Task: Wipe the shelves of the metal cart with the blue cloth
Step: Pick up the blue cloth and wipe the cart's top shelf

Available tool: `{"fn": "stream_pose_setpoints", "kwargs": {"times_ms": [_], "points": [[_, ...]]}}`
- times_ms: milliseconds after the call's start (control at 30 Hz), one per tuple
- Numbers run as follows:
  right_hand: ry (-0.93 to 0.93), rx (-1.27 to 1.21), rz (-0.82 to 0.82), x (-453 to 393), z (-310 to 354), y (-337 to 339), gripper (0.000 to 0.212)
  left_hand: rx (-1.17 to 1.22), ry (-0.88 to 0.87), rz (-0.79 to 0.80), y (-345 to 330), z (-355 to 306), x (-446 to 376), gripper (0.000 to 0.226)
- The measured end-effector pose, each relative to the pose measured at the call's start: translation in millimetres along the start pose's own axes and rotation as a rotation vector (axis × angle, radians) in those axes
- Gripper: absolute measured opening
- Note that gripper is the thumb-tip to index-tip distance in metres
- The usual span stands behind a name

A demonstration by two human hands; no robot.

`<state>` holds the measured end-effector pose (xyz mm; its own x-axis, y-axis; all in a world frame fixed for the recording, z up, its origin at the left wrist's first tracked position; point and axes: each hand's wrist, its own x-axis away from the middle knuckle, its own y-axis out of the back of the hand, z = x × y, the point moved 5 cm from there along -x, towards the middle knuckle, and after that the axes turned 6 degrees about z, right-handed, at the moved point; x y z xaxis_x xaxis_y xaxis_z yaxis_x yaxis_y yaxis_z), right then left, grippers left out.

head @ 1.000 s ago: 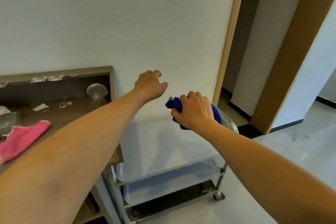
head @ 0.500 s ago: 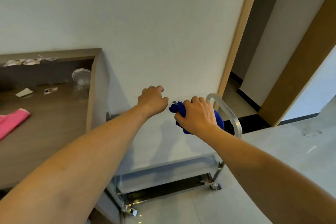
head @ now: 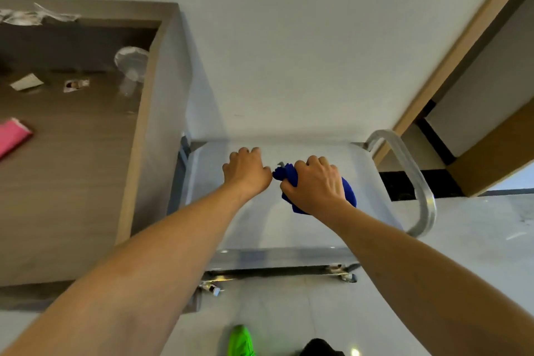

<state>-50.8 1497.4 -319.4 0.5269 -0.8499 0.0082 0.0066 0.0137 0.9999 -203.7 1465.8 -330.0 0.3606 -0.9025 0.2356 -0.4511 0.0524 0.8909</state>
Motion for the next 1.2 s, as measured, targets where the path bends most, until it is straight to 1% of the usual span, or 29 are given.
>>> {"fn": "stream_pose_setpoints", "kwargs": {"times_ms": [100, 300, 467, 533, 633, 733, 800, 867, 900, 967, 1033, 1100, 1200], "points": [[0.087, -0.006, 0.079, -22.6, 17.1, -25.4, 0.041, 0.027, 0.076, 0.015, -15.0, 33.0, -4.7, 0.047], [0.344, -0.038, 0.199, -62.1, 54.1, -78.2, 0.04, 0.07, 0.31, -0.044, -41.3, 100.6, 6.5, 0.045], [0.526, -0.033, 0.264, -65.7, 77.7, -126.1, 0.043, 0.142, 0.507, -0.098, -77.6, 128.2, 31.7, 0.034], [0.579, -0.026, 0.281, -61.4, 84.8, -144.7, 0.045, 0.162, 0.561, -0.124, -92.7, 133.1, 41.4, 0.038], [0.635, -0.052, 0.289, -51.8, 98.5, -168.6, 0.047, 0.17, 0.595, -0.161, -109.8, 140.4, 50.0, 0.045], [0.722, -0.148, 0.271, -40.6, 111.9, -190.1, 0.048, 0.171, 0.646, -0.186, -121.9, 152.0, 50.6, 0.036], [0.79, -0.105, 0.306, -33.0, 115.2, -209.4, 0.054, 0.152, 0.675, -0.153, -131.7, 160.6, 48.2, 0.03], [0.828, -0.046, 0.368, -28.8, 115.3, -230.4, 0.059, 0.136, 0.671, -0.112, -143.0, 168.8, 45.3, 0.03], [0.838, -0.041, 0.373, -28.5, 115.5, -238.3, 0.061, 0.131, 0.658, -0.104, -148.0, 172.3, 43.6, 0.032], [0.863, -0.062, 0.349, -30.5, 119.5, -246.0, 0.061, 0.124, 0.635, -0.115, -155.4, 178.5, 39.6, 0.04], [0.9, -0.078, 0.317, -35.1, 127.8, -248.8, 0.061, 0.138, 0.648, -0.152, -157.7, 184.0, 34.0, 0.045], [0.92, -0.101, 0.293, -44.3, 137.8, -250.3, 0.063, 0.161, 0.666, -0.191, -156.7, 188.0, 27.3, 0.047], [0.92, -0.122, 0.27, -62.1, 151.1, -255.1, 0.066, 0.178, 0.638, -0.235, -152.4, 195.1, 12.7, 0.046]]}}
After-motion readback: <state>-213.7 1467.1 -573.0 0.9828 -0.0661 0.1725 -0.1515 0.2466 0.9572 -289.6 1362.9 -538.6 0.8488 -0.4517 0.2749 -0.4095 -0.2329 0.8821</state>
